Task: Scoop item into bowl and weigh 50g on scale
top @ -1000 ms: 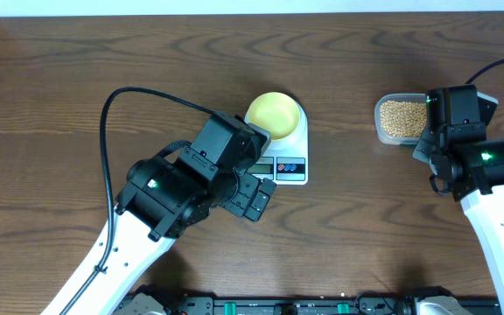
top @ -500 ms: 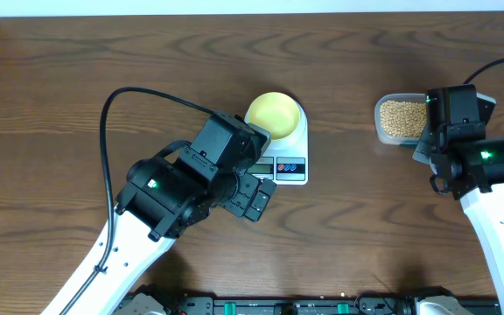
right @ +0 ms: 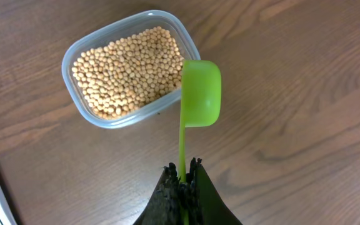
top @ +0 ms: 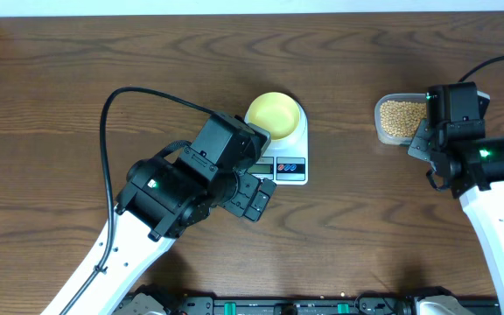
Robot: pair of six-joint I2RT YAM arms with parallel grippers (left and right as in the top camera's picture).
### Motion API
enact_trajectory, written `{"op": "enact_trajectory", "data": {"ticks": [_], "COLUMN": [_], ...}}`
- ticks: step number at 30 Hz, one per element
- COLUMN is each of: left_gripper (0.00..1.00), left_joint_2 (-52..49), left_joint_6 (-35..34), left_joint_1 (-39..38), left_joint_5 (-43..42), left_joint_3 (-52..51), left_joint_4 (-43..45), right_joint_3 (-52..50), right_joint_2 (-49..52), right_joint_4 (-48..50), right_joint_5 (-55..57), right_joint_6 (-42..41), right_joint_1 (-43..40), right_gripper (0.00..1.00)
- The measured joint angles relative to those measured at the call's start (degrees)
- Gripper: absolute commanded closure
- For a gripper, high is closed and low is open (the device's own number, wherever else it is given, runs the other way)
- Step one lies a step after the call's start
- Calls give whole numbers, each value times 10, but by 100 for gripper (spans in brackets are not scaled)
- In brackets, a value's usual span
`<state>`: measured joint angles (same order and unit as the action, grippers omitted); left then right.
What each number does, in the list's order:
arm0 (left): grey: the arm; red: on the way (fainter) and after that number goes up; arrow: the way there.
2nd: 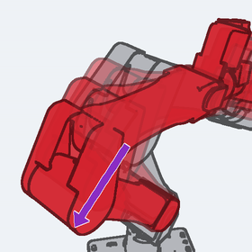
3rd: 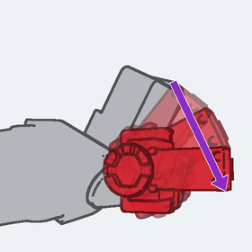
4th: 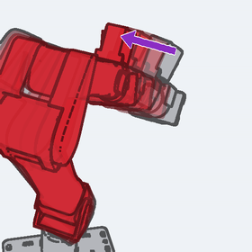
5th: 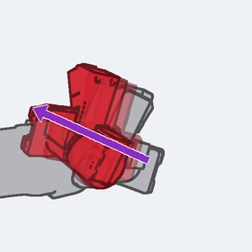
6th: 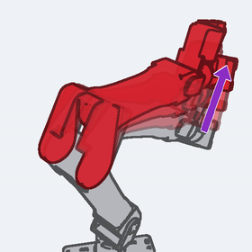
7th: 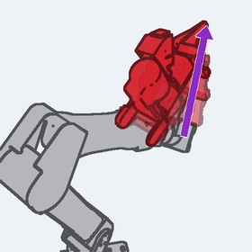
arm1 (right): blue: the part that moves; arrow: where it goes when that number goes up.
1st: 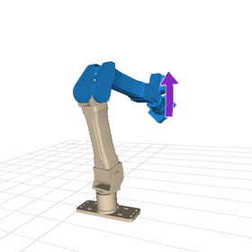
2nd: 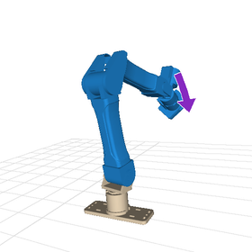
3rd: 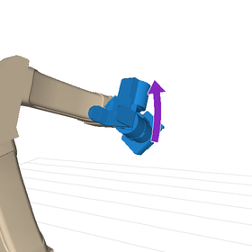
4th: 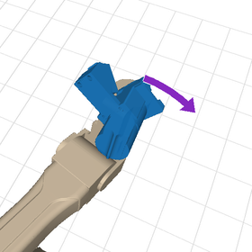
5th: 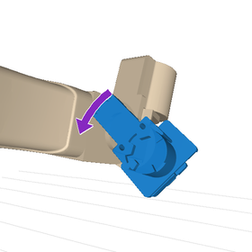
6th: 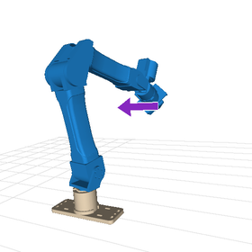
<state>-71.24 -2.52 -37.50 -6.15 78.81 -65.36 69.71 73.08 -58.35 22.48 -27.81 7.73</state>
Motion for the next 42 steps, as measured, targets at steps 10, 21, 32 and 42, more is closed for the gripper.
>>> {"op": "enact_trajectory", "data": {"ticks": [10, 21, 32, 42], "left_gripper": [2, 2, 2, 2], "left_joint_2": [0, 0, -28, -210], "left_joint_6": [0, 0, 0, 9], "left_joint_1": [0, 0, 0, 0], "left_joint_5": [0, 0, 0, -2], "left_joint_3": [0, 0, 0, -3], "left_joint_4": [0, 5, 62, 103], "right_joint_3": [0, 0, 0, 0], "right_joint_2": [51, 51, 51, 51], "right_joint_4": [26, 29, 35, 33], "right_joint_5": [-10, -11, -11, -11], "right_joint_6": [0, 0, 0, 0], "right_joint_1": [0, 0, 0, 0], "right_gripper": [99, 99, 99, 99]}}
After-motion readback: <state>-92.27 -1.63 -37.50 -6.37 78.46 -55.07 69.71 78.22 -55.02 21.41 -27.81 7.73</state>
